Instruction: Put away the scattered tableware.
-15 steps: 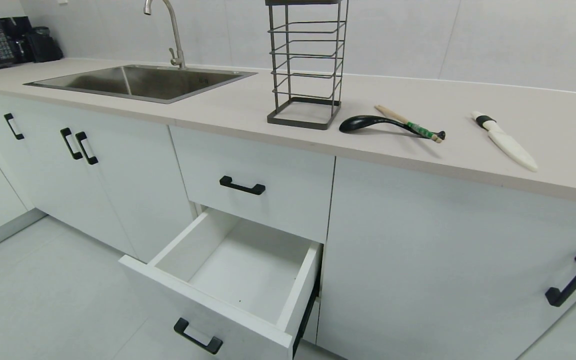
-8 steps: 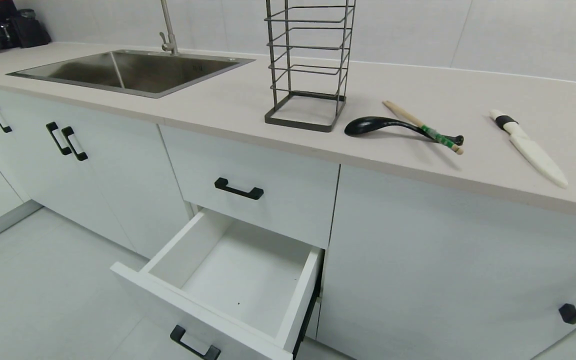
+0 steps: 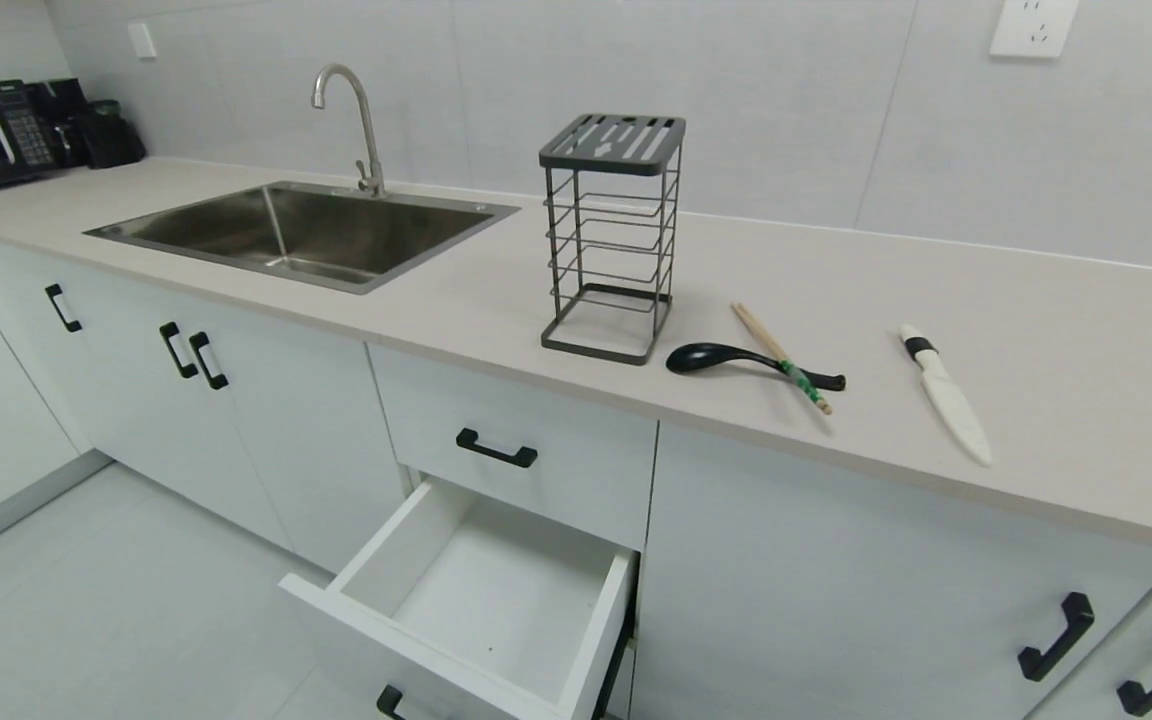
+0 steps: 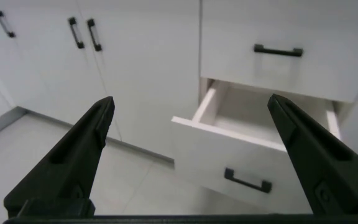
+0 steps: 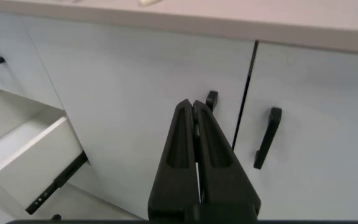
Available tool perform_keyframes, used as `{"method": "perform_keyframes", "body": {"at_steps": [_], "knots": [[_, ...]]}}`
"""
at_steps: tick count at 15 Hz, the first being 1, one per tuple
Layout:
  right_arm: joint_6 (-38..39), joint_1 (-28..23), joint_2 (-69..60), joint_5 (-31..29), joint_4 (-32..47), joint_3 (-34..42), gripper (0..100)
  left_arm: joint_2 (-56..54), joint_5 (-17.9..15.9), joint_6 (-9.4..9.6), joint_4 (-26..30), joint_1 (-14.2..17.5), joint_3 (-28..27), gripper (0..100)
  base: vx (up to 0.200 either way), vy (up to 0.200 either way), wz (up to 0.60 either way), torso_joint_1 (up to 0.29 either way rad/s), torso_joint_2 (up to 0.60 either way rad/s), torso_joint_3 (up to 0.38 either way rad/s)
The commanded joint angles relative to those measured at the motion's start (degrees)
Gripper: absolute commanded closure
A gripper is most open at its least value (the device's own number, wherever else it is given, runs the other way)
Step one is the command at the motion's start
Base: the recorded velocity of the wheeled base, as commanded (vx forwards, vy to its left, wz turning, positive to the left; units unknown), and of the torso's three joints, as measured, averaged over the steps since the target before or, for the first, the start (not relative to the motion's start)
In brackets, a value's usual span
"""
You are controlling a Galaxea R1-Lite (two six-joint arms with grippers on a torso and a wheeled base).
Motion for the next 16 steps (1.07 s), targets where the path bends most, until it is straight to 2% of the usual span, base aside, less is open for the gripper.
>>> {"method": "perform_keyframes", "body": {"at_steps": [1,6,7,8,9,16], "knots": [[0.0,0.0,0.0,0.0,0.0,0.0,100,0.1,-0.4,-0.14,-0.4,-0.1,0.0,0,0.0,0.0,0.0,0.051,-0.48,-0.222],[0.0,0.0,0.0,0.0,0.0,0.0,100,0.1,-0.8,-0.41,-0.5,-0.1,0.0,0,0.0,0.0,0.0,0.331,-0.49,-0.231],[0.0,0.0,0.0,0.0,0.0,0.0,100,0.1,-0.8,-1.37,-0.4,-0.1,0.0,0,0.0,0.0,0.0,0.203,-0.3,-0.139],[0.0,0.0,0.0,0.0,0.0,0.0,100,0.1,-0.7,-2.34,-0.4,-0.1,0.0,0,0.0,0.0,0.0,0.105,-0.18,-0.085],[0.0,0.0,0.0,0.0,0.0,0.0,100,0.1,-0.7,-2.52,-0.3,-0.1,0.0,0,0.0,0.0,0.0,0.056,-0.08,-0.041],[-0.1,0.0,0.1,0.0,0.0,0.0,100,0.1,-0.9,-2.52,-0.3,-0.1,0.0,0,0.0,0.0,0.0,0.116,-0.22,-0.103]]}}
